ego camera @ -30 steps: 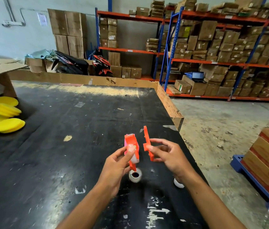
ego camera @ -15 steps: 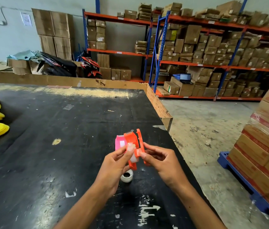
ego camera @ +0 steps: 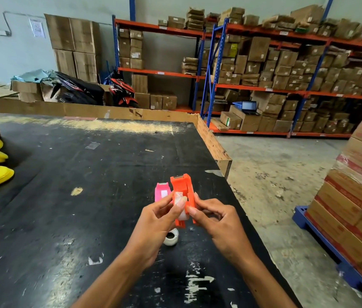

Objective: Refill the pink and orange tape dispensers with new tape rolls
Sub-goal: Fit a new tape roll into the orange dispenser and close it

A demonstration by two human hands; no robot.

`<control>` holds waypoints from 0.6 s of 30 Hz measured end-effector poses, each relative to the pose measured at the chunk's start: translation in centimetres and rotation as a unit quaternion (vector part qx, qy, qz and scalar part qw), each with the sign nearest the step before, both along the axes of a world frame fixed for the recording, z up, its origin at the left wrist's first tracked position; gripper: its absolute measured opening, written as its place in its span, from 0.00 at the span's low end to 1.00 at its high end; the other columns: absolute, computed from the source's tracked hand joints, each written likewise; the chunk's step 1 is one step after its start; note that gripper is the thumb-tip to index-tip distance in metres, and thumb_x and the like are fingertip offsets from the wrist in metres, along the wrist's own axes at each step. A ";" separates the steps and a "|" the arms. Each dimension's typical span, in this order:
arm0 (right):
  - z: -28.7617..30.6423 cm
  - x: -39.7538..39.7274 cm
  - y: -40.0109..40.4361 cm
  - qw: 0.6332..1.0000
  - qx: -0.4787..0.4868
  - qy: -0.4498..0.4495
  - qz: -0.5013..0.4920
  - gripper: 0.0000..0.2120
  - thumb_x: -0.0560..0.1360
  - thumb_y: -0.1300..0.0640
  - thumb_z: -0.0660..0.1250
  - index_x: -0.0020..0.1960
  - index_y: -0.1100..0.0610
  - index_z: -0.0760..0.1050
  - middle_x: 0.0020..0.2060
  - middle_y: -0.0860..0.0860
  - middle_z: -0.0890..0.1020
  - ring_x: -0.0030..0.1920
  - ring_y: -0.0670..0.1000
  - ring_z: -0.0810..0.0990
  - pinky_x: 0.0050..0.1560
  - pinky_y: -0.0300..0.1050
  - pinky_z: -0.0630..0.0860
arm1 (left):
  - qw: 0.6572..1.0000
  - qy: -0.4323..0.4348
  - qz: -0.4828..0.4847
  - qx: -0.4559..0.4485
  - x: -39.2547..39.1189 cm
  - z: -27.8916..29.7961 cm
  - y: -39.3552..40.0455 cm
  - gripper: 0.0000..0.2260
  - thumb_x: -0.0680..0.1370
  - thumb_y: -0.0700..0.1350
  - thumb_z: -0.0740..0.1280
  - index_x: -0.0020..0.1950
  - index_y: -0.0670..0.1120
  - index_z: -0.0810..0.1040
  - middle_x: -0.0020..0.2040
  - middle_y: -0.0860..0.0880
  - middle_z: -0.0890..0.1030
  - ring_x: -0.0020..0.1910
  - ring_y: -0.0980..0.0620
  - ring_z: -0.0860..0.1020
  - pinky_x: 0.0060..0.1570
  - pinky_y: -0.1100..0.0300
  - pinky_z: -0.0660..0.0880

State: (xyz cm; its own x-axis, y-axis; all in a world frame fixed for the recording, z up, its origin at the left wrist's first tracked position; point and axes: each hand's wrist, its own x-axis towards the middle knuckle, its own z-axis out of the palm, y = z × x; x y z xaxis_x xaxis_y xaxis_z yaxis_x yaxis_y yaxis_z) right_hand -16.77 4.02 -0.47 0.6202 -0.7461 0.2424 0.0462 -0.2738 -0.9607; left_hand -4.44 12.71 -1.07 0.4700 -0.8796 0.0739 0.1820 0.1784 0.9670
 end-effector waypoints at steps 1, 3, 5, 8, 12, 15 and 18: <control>0.0 -0.1 0.1 1.000 -0.003 -0.001 0.001 0.15 0.66 0.48 0.72 0.53 0.48 0.83 0.49 0.55 0.82 0.50 0.54 0.83 0.56 0.56 0.80 | 1.000 -0.005 -0.004 0.000 0.0 0.1 0.0 0.16 0.75 0.49 0.67 0.61 0.46 0.82 0.55 0.48 0.86 0.58 0.49 0.83 0.62 0.52 0.76; 0.1 0.0 0.3 1.000 -0.007 -0.012 -0.001 0.15 0.67 0.49 0.72 0.53 0.51 0.83 0.49 0.57 0.81 0.50 0.56 0.83 0.56 0.55 0.80 | 1.000 -0.008 -0.012 0.000 0.1 0.3 0.0 0.15 0.76 0.49 0.67 0.61 0.47 0.82 0.56 0.48 0.86 0.58 0.50 0.83 0.61 0.52 0.76; 0.0 0.1 0.6 1.000 -0.012 -0.026 -0.012 0.12 0.68 0.51 0.72 0.52 0.48 0.83 0.48 0.57 0.80 0.49 0.55 0.83 0.53 0.53 0.80 | 1.000 -0.001 -0.023 -0.004 0.3 0.4 0.0 0.13 0.78 0.47 0.65 0.60 0.46 0.82 0.56 0.47 0.86 0.58 0.49 0.83 0.58 0.54 0.79; -0.2 0.1 1.0 0.998 -0.034 -0.039 -0.022 0.11 0.68 0.51 0.72 0.51 0.46 0.83 0.46 0.53 0.80 0.47 0.53 0.83 0.51 0.53 0.80 | 0.999 0.019 -0.031 -0.016 0.4 0.5 -0.1 0.14 0.78 0.46 0.65 0.61 0.44 0.82 0.57 0.45 0.85 0.58 0.48 0.83 0.55 0.56 0.81; 0.7 0.3 0.6 0.996 0.007 -0.075 -0.038 0.12 0.67 0.54 0.73 0.51 0.44 0.81 0.47 0.52 0.84 0.46 0.47 0.84 0.49 0.42 0.81 | 0.998 0.059 -0.030 -0.019 0.8 0.8 -0.5 0.17 0.76 0.50 0.64 0.59 0.42 0.82 0.54 0.44 0.86 0.52 0.49 0.84 0.51 0.55 0.80; 1.3 0.0 0.5 0.996 0.018 -0.081 -0.034 0.14 0.68 0.56 0.73 0.53 0.47 0.81 0.48 0.51 0.86 0.45 0.44 0.84 0.46 0.36 0.80 | 0.998 0.062 -0.015 -0.018 1.3 0.8 -0.6 0.14 0.75 0.49 0.65 0.56 0.45 0.84 0.53 0.42 0.86 0.48 0.48 0.84 0.44 0.59 0.81; 1.2 0.0 0.6 0.996 0.018 -0.078 -0.027 0.15 0.67 0.55 0.73 0.54 0.49 0.81 0.46 0.52 0.86 0.42 0.44 0.84 0.43 0.36 0.79 | 0.998 0.048 0.005 -0.032 1.2 0.4 -0.5 0.14 0.73 0.47 0.67 0.57 0.46 0.84 0.54 0.43 0.86 0.50 0.48 0.84 0.43 0.59 0.82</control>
State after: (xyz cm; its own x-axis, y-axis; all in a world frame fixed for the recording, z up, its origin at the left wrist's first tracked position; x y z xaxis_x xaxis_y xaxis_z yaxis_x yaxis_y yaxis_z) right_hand -16.80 4.63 0.70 0.5358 -0.7867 0.3066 0.1829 -0.2463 -0.9518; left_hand -3.26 12.20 -0.70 0.4857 -0.8700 0.0850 0.2704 0.2420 0.9318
